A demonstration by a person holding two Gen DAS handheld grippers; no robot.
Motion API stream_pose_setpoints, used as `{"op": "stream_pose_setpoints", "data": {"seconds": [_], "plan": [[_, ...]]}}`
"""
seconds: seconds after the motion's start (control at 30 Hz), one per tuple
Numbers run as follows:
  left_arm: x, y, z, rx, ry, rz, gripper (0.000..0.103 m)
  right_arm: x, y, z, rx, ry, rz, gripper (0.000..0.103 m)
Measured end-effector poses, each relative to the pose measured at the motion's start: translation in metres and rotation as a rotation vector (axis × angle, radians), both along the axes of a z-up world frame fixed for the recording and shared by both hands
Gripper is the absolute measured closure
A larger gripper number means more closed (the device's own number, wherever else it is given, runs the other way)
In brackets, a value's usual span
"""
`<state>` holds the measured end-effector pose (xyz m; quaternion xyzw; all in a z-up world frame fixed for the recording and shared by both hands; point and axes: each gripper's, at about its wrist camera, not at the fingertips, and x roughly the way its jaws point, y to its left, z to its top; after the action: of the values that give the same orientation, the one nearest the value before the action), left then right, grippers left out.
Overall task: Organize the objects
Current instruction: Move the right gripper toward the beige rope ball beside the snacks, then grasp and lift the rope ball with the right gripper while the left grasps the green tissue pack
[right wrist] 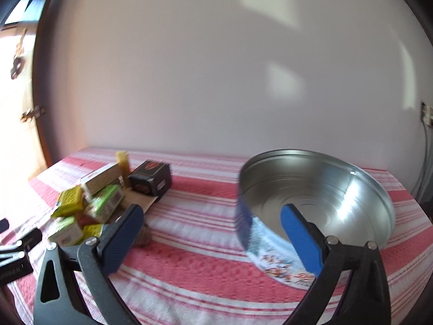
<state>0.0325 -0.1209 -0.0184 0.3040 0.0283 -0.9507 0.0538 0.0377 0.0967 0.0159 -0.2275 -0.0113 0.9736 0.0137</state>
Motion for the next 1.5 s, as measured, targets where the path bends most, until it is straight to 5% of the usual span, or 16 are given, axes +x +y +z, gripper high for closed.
{"op": "stream_pose_setpoints", "data": {"seconds": [0.27, 0.4, 0.6, 0.77, 0.97, 1.07, 1.3, 1.5], "plan": [[-0.015, 0.029, -0.001, -0.053, -0.052, -0.130, 0.001, -0.047, -0.032, -0.025, -0.004, -0.216, 0.149, 0.013], [-0.018, 0.025, -0.004, -0.061, -0.071, -0.111, 0.001, -0.074, -0.048, -0.039, -0.023, -0.337, 0.225, 0.019], [-0.031, 0.017, -0.006, 0.035, -0.103, -0.091, 0.001, -0.087, -0.054, -0.053, -0.056, -0.431, 0.294, 0.055], [-0.051, 0.032, -0.012, 0.072, -0.153, -0.128, 0.001, -0.070, -0.029, -0.036, -0.068, -0.338, 0.231, 0.055], [-0.080, 0.022, -0.033, 0.203, -0.236, -0.058, 0.002, -0.065, -0.006, -0.024, -0.137, -0.296, 0.165, 0.054], [-0.074, 0.020, -0.030, 0.214, -0.209, -0.060, 0.017, -0.071, -0.008, -0.026, -0.147, -0.318, 0.154, 0.054], [-0.049, 0.008, -0.024, 0.225, -0.159, -0.041, 0.017, -0.066, -0.017, -0.021, -0.087, -0.273, 0.144, 0.054], [-0.021, 0.020, 0.008, 0.136, 0.009, -0.055, 0.017, -0.047, -0.018, -0.001, -0.097, -0.162, 0.183, 0.054]]}}
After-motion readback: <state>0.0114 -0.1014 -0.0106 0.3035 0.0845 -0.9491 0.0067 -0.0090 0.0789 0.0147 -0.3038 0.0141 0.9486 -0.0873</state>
